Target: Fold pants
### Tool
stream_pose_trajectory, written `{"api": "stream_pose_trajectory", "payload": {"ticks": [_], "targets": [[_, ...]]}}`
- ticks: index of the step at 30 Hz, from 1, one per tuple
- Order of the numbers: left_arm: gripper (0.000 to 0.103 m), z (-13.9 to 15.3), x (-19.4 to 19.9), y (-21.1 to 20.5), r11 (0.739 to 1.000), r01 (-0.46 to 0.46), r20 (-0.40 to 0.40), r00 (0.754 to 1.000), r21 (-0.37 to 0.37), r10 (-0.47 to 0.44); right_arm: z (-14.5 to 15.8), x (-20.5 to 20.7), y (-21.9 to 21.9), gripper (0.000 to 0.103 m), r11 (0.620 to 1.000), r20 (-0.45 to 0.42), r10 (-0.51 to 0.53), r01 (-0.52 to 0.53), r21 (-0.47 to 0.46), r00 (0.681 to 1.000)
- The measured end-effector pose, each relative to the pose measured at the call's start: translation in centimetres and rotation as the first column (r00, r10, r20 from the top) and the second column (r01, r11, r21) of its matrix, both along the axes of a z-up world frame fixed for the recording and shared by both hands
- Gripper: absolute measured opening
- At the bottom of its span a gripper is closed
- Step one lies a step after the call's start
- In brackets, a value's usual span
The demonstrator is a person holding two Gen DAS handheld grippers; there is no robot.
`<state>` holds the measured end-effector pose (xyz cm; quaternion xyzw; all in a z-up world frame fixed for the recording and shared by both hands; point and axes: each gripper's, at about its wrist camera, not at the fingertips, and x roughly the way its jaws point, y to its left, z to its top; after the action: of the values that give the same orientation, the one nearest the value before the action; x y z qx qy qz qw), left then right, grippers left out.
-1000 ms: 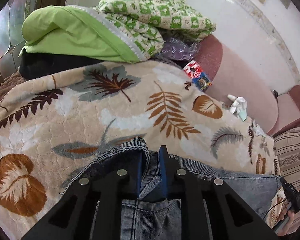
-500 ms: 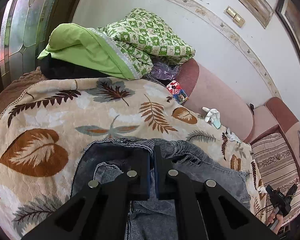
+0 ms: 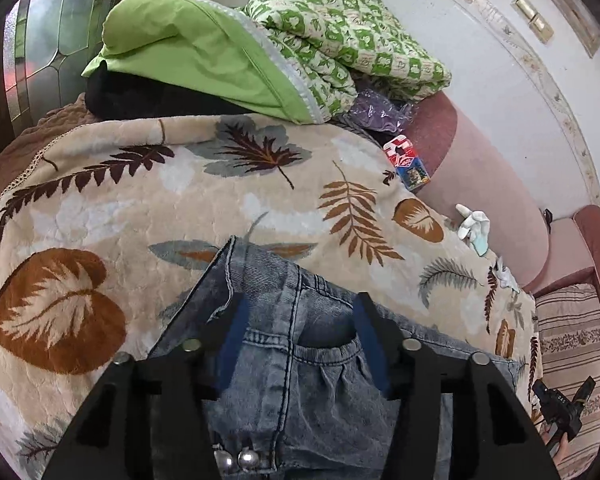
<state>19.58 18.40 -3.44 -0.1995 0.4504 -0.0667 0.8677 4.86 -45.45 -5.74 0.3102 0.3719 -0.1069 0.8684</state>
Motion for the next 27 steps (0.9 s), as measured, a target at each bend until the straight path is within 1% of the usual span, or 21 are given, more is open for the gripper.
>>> {"api": "stream_pose_trajectory", "payload": {"ticks": [3, 4, 6, 8, 9, 10, 12, 13, 14, 15, 16, 17, 18, 19, 20, 21, 22, 23, 24, 26, 27], "targets": [[0.062, -1.6, 2.3, -0.8, 1.000, -0.003, -0.061, 0.998, 0.026, 0.005, -1.9, 2.9, -1.4, 0.016, 0.999, -0.094, 0.000, 0.003, 0.032, 0.996], [0.068, -2.2, 3.0, -0.9, 1.000, -0.011, -0.086, 0.996, 0.022, 0.013, -2.6, 3.7, -1.9, 0.016, 0.999, -0.119, 0.001, 0.005, 0.051, 0.993], [0.071, -3.1, 4.2, -1.2, 0.999, -0.029, -0.107, 0.994, 0.024, 0.031, -3.6, 4.7, -2.9, 0.016, 0.998, -0.138, -0.006, 0.014, 0.058, 0.990], [0.079, -4.0, 5.3, -1.5, 0.998, -0.040, -0.121, 0.991, 0.054, 0.047, -4.0, 5.2, -3.7, 0.016, 0.998, -0.126, -0.014, 0.023, 0.065, 0.992], [0.080, -4.4, 5.7, -1.7, 0.997, -0.041, -0.128, 0.991, 0.064, 0.049, -3.7, 5.2, -4.0, 0.016, 0.997, -0.095, -0.018, 0.025, 0.074, 0.995], [0.080, -4.9, 6.2, -1.9, 0.997, -0.036, -0.135, 0.990, 0.069, 0.045, -3.1, 4.8, -4.3, 0.016, 0.997, -0.039, -0.031, 0.034, 0.074, 0.999], [0.080, -5.9, 7.0, -2.6, 0.996, -0.011, -0.156, 0.987, 0.089, 0.025, -1.0, 3.1, -4.4, 0.018, 0.995, 0.115, -0.087, 0.082, 0.048, 0.990], [0.080, -6.2, 7.3, -3.0, 0.994, 0.003, -0.157, 0.987, 0.108, 0.014, 0.1, 2.1, -4.3, 0.024, 0.995, 0.200, -0.100, 0.094, 0.040, 0.975], [0.079, -6.2, 7.4, -3.4, 0.991, 0.015, -0.147, 0.989, 0.131, 0.005, 0.9, 1.3, -4.1, 0.053, 0.996, 0.267, -0.094, 0.090, 0.030, 0.959], [0.074, -6.1, 7.3, -3.8, 0.989, 0.029, -0.133, 0.991, 0.147, -0.009, 1.5, 0.8, -4.0, 0.077, 0.996, 0.313, -0.091, 0.089, 0.020, 0.945], [0.054, -6.0, 7.4, -4.1, 0.988, 0.048, -0.131, 0.991, 0.147, -0.028, 1.7, 0.3, -4.1, 0.103, 0.993, 0.345, -0.121, 0.119, 0.025, 0.931], [0.040, -6.0, 7.3, -4.2, 0.987, 0.064, -0.138, 0.990, 0.144, -0.044, 1.3, -0.3, -4.5, 0.102, 0.986, 0.374, -0.169, 0.160, 0.056, 0.912], [0.039, -6.0, 7.2, -4.3, 0.987, 0.065, -0.135, 0.990, 0.144, -0.046, 0.6, -0.5, -5.2, 0.103, 0.977, 0.380, -0.205, 0.169, 0.128, 0.902], [0.032, -5.9, 7.1, -4.3, 0.987, 0.060, -0.126, 0.991, 0.147, -0.041, -0.2, -0.2, -6.0, 0.102, 0.965, 0.334, -0.226, 0.165, 0.202, 0.915], [0.020, -5.8, 7.0, -4.2, 0.986, 0.054, -0.124, 0.992, 0.157, -0.035, -1.0, 0.5, -6.7, 0.102, 0.952, 0.240, -0.247, 0.188, 0.243, 0.939], [0.017, -5.5, 6.9, -4.1, 0.985, 0.047, -0.116, 0.993, 0.167, -0.028, -1.6, 1.2, -7.1, 0.102, 0.945, 0.134, -0.250, 0.212, 0.248, 0.959], [0.015, -5.2, 6.8, -4.0, 0.987, 0.045, -0.100, 0.995, 0.156, -0.030, -2.1, 1.7, -7.0, 0.102, 0.951, 0.101, -0.216, 0.186, 0.247, 0.971], [0.015, -4.9, 6.7, -4.0, 0.987, 0.045, -0.087, 0.996, 0.154, -0.032, -2.4, 2.2, -6.6, 0.101, 0.960, 0.090, -0.174, 0.149, 0.236, 0.981], [0.014, -4.5, 6.6, -4.1, 0.986, 0.048, -0.077, 0.996, 0.159, -0.036, -2.6, 2.7, -6.2, 0.101, 0.969, 0.059, -0.153, 0.138, 0.207, 0.986], [0.014, -4.3, 6.7, -4.4, 0.985, 0.054, -0.071, 0.997, 0.165, -0.043, -2.4, 3.9, -5.1, 0.101, 0.985, 0.005, -0.132, 0.130, 0.115, 0.991], [0.014, -4.5, 6.9, -4.4, 0.985, 0.056, -0.084, 0.996, 0.161, -0.043, -2.5, 4.4, -4.7, 0.100, 0.991, -0.006, -0.110, 0.110, 0.082, 0.994]]}}
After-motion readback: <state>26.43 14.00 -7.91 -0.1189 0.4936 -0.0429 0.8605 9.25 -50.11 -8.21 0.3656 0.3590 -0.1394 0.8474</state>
